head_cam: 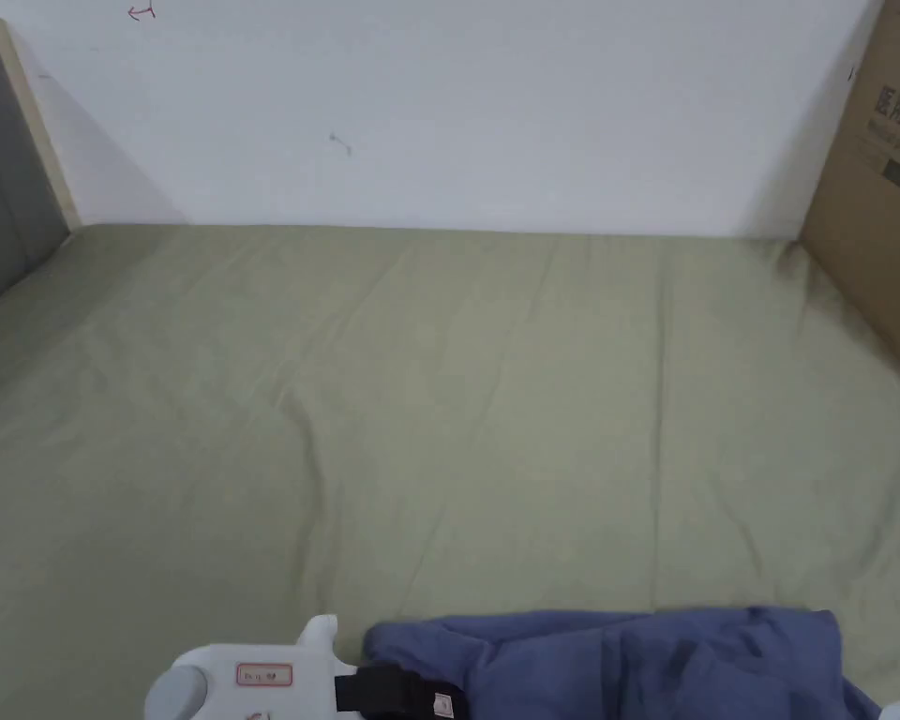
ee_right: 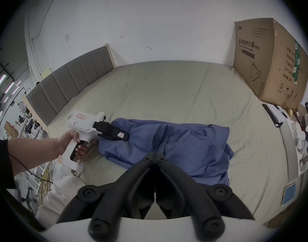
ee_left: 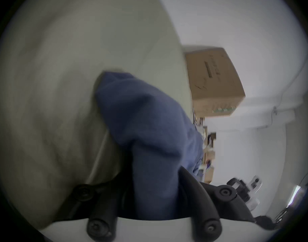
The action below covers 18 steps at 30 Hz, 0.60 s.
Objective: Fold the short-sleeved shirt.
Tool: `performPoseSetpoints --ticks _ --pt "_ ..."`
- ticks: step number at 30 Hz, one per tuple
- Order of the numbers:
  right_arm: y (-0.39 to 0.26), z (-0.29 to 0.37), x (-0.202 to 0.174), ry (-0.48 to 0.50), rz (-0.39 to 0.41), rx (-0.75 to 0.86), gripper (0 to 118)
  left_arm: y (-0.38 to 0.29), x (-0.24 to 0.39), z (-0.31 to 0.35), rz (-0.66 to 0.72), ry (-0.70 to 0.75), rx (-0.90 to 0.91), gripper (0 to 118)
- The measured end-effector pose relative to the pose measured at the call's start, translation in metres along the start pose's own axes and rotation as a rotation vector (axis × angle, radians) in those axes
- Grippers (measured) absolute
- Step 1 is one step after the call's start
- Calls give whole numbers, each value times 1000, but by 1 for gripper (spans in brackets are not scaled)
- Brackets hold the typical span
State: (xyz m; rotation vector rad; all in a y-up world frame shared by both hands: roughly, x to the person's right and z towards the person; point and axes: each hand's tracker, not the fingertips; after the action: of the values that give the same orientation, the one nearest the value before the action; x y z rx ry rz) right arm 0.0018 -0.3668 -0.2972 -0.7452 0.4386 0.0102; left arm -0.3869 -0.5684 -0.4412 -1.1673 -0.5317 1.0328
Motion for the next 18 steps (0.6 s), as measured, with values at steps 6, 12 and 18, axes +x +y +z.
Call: performPoseSetpoints --ticks 6,12,18 --pt "-3 16 11 -2 -20 1 0 -8 61 55 -302 239 12 7" --pt "-14 35 28 -23 -85 50 0 -36 138 96 -630 963 143 7" --pt "-28 59 48 -18 -151 93 0 -52 190 49 -462 641 101 7"
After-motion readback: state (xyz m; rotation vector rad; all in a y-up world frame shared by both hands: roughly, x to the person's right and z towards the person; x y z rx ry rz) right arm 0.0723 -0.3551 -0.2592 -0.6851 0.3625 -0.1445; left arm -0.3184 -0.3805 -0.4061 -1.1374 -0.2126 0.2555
